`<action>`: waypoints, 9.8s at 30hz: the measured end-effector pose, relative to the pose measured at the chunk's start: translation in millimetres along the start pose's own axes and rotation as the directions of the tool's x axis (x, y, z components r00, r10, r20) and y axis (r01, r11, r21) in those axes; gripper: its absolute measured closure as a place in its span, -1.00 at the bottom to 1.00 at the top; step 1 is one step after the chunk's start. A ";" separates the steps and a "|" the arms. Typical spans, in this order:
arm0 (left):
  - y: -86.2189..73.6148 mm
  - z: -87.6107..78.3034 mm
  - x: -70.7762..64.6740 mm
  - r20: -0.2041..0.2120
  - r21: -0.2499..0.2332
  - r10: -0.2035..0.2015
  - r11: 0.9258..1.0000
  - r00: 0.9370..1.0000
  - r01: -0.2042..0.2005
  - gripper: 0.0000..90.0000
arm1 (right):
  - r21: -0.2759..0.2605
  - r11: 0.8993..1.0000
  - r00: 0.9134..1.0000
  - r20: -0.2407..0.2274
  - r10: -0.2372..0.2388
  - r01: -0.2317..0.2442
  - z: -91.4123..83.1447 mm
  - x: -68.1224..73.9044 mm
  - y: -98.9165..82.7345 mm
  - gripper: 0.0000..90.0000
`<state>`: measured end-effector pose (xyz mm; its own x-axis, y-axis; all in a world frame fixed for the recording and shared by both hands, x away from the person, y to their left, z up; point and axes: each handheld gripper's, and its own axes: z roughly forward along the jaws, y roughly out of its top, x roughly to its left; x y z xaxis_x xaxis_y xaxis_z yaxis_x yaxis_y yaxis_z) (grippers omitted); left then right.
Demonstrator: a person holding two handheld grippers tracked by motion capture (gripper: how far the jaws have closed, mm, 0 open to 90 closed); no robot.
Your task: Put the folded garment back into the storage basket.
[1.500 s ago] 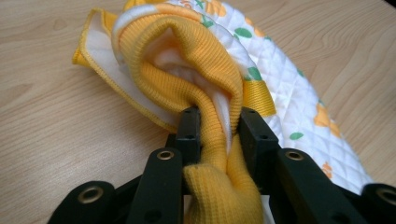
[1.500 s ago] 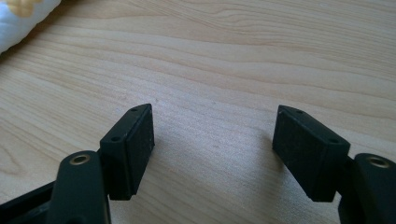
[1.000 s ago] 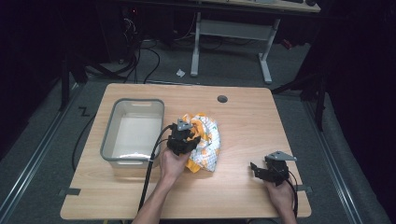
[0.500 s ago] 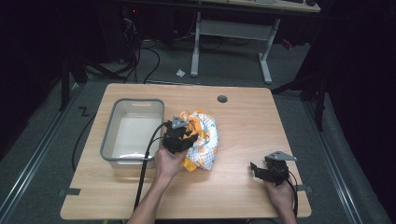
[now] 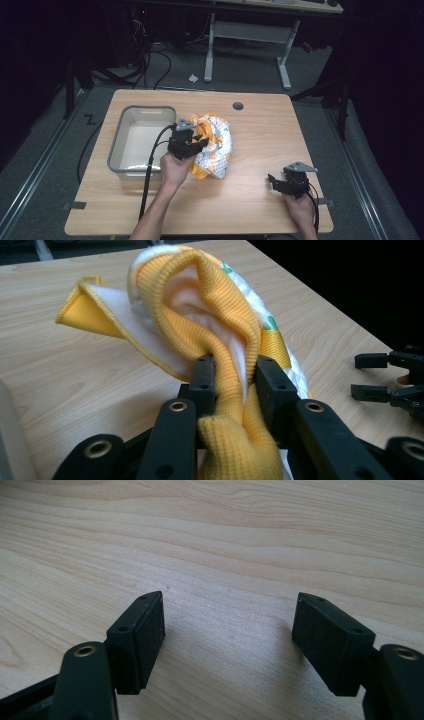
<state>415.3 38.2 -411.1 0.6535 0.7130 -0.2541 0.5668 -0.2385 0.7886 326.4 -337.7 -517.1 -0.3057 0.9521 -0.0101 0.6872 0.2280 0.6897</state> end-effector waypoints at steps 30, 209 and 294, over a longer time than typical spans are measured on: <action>16.7 -57.9 31.1 -0.040 -0.059 -0.031 0.998 0.999 0.029 0.61 | 0.000 1.000 1.000 0.000 0.000 0.000 0.0 0.1 0.0 -0.35; -8.7 -75.9 25.3 -0.217 -0.077 0.012 0.997 0.976 -0.030 -0.32 | 0.001 1.000 1.000 0.000 0.000 0.000 0.1 0.1 0.0 -0.36; -35.9 -13.2 -40.6 -0.013 0.006 0.079 0.997 0.997 -0.079 -0.34 | -0.002 1.000 1.000 0.000 -0.002 0.002 0.2 0.3 -0.1 -0.36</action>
<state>361.8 26.5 -421.8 0.6898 0.7004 -0.1834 0.5162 -0.2981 0.8029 326.4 -337.4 -517.2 -0.3067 0.9517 -0.0116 0.6854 0.2293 0.6912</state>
